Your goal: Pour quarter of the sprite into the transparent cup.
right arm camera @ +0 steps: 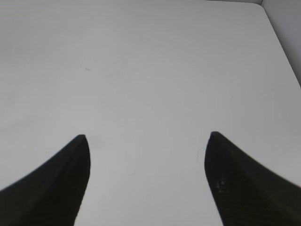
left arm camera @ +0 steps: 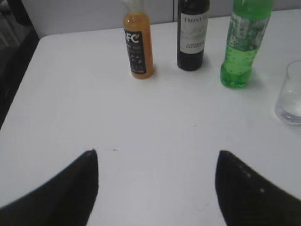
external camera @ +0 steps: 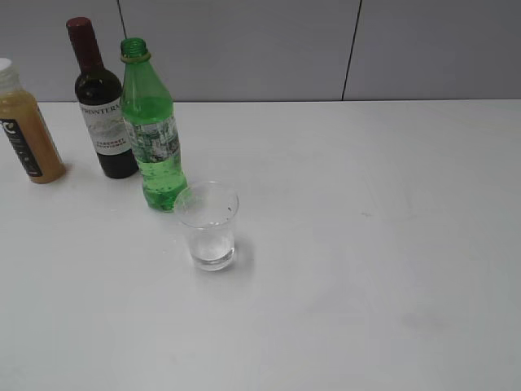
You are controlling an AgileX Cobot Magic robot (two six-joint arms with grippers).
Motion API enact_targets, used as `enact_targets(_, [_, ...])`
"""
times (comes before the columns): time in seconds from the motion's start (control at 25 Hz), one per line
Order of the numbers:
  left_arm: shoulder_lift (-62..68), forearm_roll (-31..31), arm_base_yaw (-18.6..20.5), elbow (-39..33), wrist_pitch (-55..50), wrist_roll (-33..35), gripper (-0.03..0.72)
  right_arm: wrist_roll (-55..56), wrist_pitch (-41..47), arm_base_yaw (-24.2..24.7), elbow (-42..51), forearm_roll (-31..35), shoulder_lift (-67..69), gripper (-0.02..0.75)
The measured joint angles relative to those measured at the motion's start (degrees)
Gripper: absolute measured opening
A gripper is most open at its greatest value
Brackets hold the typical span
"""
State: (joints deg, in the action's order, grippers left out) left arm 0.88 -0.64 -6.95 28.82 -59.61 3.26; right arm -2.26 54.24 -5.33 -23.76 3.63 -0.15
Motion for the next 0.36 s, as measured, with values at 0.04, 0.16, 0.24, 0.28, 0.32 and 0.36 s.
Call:
enact_targets(0.04, [-0.73,0.0,0.0,0.0,0.0,0.0,0.59,0.0,0.0,0.0,0.0,0.0,0.0,0.586])
enact_targets(0.16, [-1.19,-0.05,0.0,0.0,0.0,0.0,0.59,0.0,-0.05,0.0,0.0,0.05,0.0,0.586])
enact_targets(0.24, [-1.18,-0.05,0.0,0.0,0.0,0.0,0.59,0.0,-0.05,0.0,0.05,0.05,0.0,0.586])
enact_targets(0.28, [-1.18,-0.05,0.0,0.0,0.0,0.0,0.59,0.0,-0.05,0.0,0.02,0.05,0.0,0.586])
enact_targets(0.32, [-1.18,-0.05,0.0,0.0,0.0,0.0,0.59,0.0,-0.05,0.0,0.02,0.05,0.0,0.586])
enact_targets(0.36, [-1.18,-0.05,0.0,0.0,0.0,0.0,0.59,0.0,-0.05,0.0,0.02,0.05,0.0,0.586])
